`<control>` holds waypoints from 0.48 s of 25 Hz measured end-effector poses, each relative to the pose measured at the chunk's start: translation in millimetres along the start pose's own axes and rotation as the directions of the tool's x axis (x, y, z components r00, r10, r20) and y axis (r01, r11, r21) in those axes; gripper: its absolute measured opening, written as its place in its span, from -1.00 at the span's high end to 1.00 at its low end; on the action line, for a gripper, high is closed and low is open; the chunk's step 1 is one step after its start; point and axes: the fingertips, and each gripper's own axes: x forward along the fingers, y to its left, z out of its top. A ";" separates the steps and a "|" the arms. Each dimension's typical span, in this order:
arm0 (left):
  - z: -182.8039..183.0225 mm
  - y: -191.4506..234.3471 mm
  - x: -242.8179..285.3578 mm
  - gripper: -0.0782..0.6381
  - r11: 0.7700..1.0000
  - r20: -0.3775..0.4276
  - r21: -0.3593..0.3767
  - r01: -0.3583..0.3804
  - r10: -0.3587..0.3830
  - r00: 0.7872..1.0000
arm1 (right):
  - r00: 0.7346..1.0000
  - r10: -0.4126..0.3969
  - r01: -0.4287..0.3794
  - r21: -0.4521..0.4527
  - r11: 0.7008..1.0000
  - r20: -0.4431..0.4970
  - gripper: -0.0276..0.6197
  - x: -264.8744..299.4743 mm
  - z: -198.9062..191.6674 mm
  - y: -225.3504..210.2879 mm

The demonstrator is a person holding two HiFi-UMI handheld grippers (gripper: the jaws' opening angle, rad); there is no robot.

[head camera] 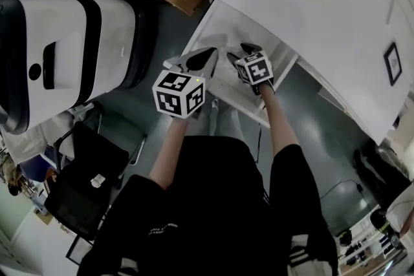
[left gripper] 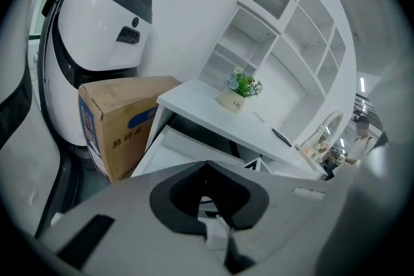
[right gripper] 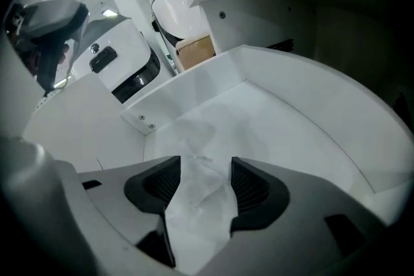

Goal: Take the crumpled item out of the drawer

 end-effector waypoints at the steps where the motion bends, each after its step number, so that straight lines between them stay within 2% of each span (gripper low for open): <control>1: 0.6 0.4 -0.5 0.79 1.000 0.002 -0.004 0.001 -0.001 1.000 | 1.000 -0.002 0.002 -0.003 1.000 -0.012 0.21 1.5 -1.6 0.1; 6: 5.0 2.7 -2.9 0.79 1.000 0.012 -0.013 0.002 -0.001 1.000 | 0.999 -0.026 0.027 0.019 0.999 -0.041 0.25 2.1 -1.3 -3.2; 12: 6.0 4.5 -4.8 0.79 1.000 0.017 -0.013 -0.003 0.003 1.000 | 0.998 -0.005 0.010 0.081 0.997 -0.058 0.33 3.4 -5.2 -4.8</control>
